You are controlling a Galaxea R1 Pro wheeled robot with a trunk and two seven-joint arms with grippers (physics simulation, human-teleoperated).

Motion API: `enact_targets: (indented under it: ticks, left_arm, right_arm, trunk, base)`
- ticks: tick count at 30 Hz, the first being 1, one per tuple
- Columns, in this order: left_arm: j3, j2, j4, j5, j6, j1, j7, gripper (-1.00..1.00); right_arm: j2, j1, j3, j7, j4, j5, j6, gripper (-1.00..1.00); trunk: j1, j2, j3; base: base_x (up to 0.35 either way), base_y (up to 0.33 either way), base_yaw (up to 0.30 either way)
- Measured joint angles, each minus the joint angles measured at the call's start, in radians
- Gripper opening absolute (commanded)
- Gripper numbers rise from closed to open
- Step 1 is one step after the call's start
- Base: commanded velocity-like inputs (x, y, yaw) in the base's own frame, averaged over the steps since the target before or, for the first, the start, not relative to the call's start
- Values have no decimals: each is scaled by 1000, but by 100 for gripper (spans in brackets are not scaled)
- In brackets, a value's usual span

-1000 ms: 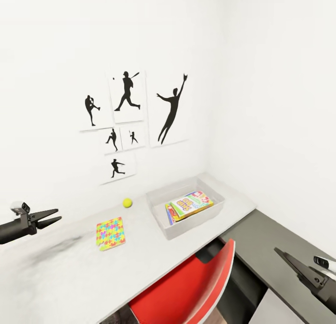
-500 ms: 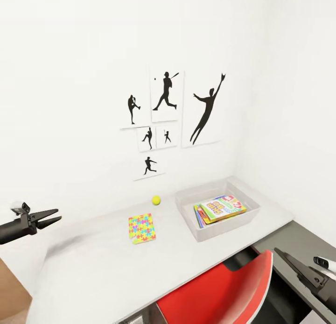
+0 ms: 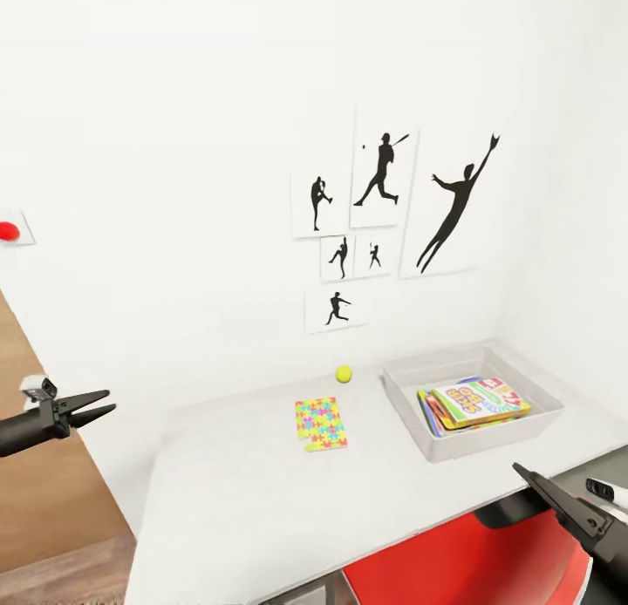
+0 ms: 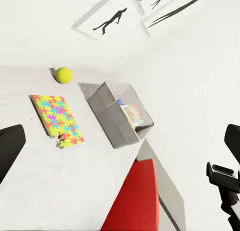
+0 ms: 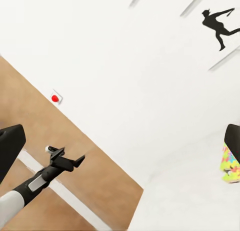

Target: Put all the toys in the child's room - the three board games (two on the bed and one on the table), the two jigsaw puzzles on the table, and the tennis ball on the table - inside the toy box on the table in the child's room.

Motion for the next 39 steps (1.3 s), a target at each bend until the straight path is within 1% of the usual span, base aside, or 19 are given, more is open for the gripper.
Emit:
enact_targets:
  ticks: [5, 16, 26, 39]
  left_arm:
    - [0, -1, 0, 0, 0, 0, 0, 100]
    - [0, -1, 0, 0, 0, 0, 0, 100]
    - [0, -1, 0, 0, 0, 0, 0, 100]
    - [0, -1, 0, 1, 0, 0, 0, 100]
  right_arm:
    - [0, 0, 0, 0, 0, 0, 0, 100]
    - [0, 0, -1, 0, 0, 0, 2, 100]
    - [0, 0, -1, 0, 1, 0, 2, 100]
    - [0, 0, -1, 0, 0, 0, 2, 100]
  trunk:
    - [0, 0, -1]
    - [0, 0, -1]
    - [0, 0, -1]
    - [0, 0, -1]
  base:
    - [0, 136, 47]
    - [0, 51, 8]
    - [0, 197, 1]
    - [0, 40, 0]
